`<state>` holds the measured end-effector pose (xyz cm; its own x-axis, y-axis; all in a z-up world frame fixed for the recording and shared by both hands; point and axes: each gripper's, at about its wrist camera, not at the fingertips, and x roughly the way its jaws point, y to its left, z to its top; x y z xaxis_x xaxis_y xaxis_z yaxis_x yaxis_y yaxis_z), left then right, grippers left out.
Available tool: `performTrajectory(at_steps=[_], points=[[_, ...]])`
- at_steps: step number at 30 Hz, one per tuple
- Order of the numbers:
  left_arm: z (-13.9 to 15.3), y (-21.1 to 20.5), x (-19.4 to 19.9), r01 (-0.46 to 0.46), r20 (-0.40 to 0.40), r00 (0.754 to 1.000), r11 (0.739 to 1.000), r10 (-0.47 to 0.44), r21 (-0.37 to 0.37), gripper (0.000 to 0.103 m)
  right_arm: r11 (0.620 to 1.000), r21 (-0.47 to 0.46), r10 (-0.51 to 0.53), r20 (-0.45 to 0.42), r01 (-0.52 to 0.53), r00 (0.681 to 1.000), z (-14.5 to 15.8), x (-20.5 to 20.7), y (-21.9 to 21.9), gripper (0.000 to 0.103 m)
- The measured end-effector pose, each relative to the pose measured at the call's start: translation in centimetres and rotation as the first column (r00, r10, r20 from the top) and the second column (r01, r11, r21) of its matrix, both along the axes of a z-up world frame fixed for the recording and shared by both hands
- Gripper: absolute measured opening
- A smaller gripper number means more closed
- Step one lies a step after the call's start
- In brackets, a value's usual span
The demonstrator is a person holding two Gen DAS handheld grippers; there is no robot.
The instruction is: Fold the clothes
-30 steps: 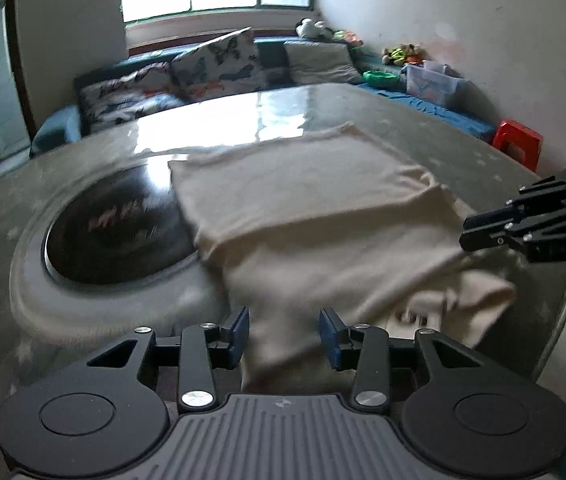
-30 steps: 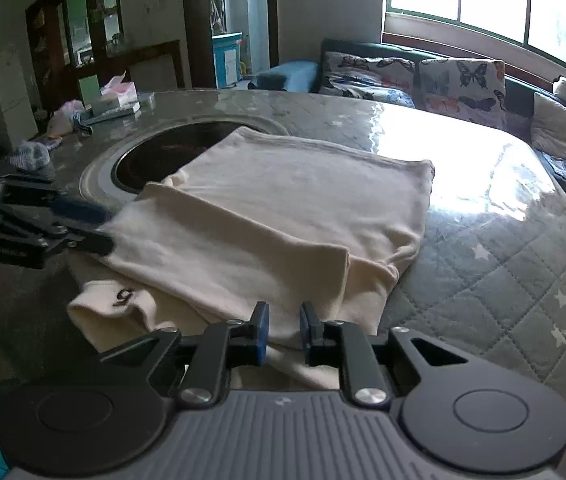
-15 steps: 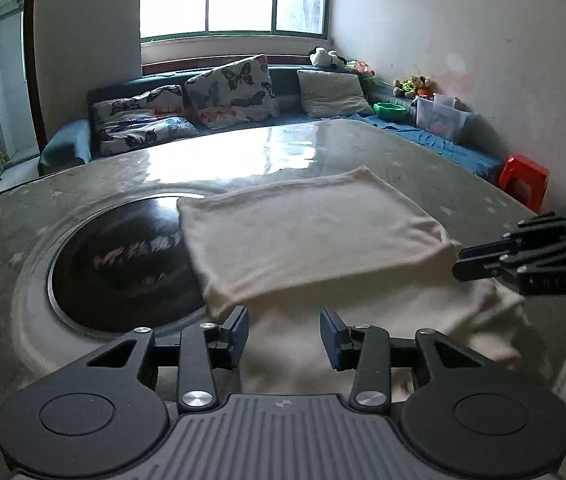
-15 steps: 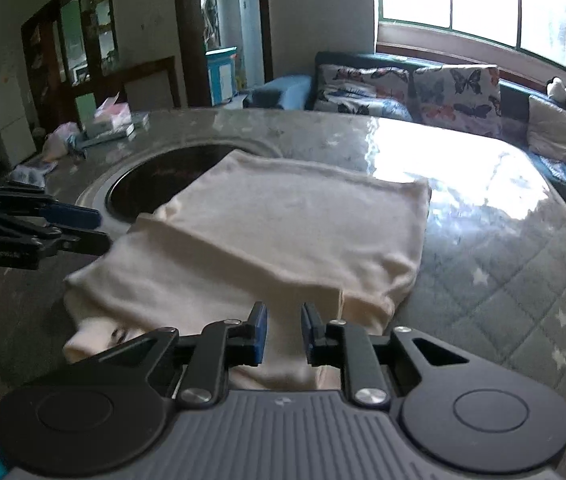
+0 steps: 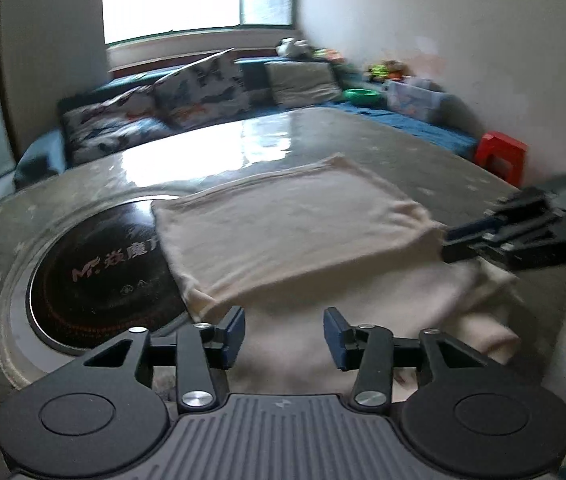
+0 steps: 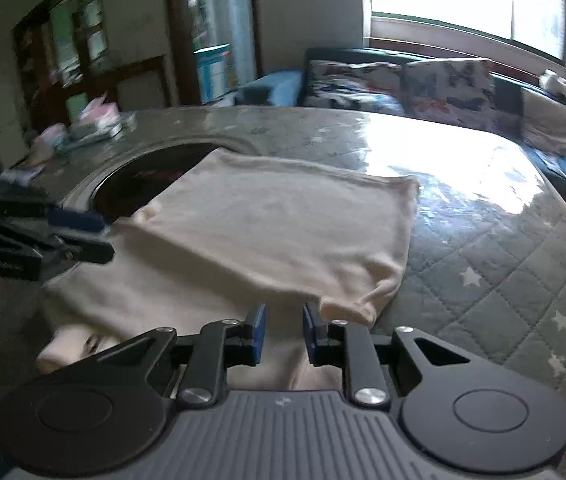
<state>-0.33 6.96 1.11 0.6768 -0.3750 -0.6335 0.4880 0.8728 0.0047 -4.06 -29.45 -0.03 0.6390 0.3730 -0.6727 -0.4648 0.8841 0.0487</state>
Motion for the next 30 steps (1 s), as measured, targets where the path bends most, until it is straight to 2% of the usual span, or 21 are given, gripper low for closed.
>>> performTrajectory(at_steps=[5,7,10,11,14,16,17,18,20,23,27,30], points=[[0.3,-0.2,-5.5,0.168,0.037,0.985,0.984,-0.170,0.054,0.056,0.994,-0.089,0.055,-0.010,-0.055,0.998,-0.7,-1.9,0.1,0.022],[0.0,-0.7,-7.0,0.222,0.049,0.973,0.971,-0.227,0.090,0.056,0.995,-0.087,0.051,-0.008,-0.051,0.999,-0.5,-2.3,-0.1,0.023],[-1.3,-1.9,-7.6,0.255,0.057,0.962,0.956,-0.265,0.145,0.056,0.995,-0.085,0.053,0.000,-0.052,0.999,0.1,-2.7,0.0,0.027],[-1.7,-2.3,-7.7,0.258,0.065,0.960,0.953,-0.271,0.159,0.056,0.994,-0.092,0.056,0.005,-0.055,0.998,0.3,-2.9,0.1,0.032],[-2.8,-3.4,-7.7,0.266,0.086,0.954,0.943,-0.288,0.200,0.055,0.990,-0.118,0.074,0.011,-0.072,0.997,0.7,-3.6,0.2,0.033],[-3.0,-3.9,-7.4,0.274,0.098,0.950,0.940,-0.297,0.203,0.043,0.987,-0.135,0.086,0.019,-0.083,0.996,1.0,-4.2,0.2,0.036],[-3.0,-4.1,-7.3,0.277,0.105,0.947,0.939,-0.302,0.204,0.031,0.985,-0.146,0.094,0.028,-0.089,0.995,1.1,-4.6,0.2,0.040],[-3.1,-4.3,-7.2,0.280,0.110,0.946,0.938,-0.306,0.203,0.017,0.983,-0.156,0.103,0.038,-0.096,0.994,1.3,-5.1,0.1,0.042],[-2.4,-4.3,-6.8,0.276,0.112,0.948,0.946,-0.297,0.170,0.012,0.978,-0.173,0.124,0.052,-0.114,0.991,1.6,-5.8,0.1,0.043],[-0.7,-3.8,-5.4,0.225,0.128,0.963,0.968,-0.238,0.110,0.010,0.969,-0.191,0.175,0.066,-0.159,0.982,1.9,-7.0,0.2,0.062],[1.0,-3.2,-2.5,0.176,0.112,0.978,0.984,-0.177,0.019,0.009,0.944,-0.217,0.271,0.089,-0.247,0.958,1.7,-8.1,0.9,0.062],[1.1,-3.4,-1.0,0.171,0.101,0.980,0.985,-0.171,0.010,0.009,0.933,-0.236,0.305,0.114,-0.273,0.945,1.2,-7.9,2.0,0.062]])
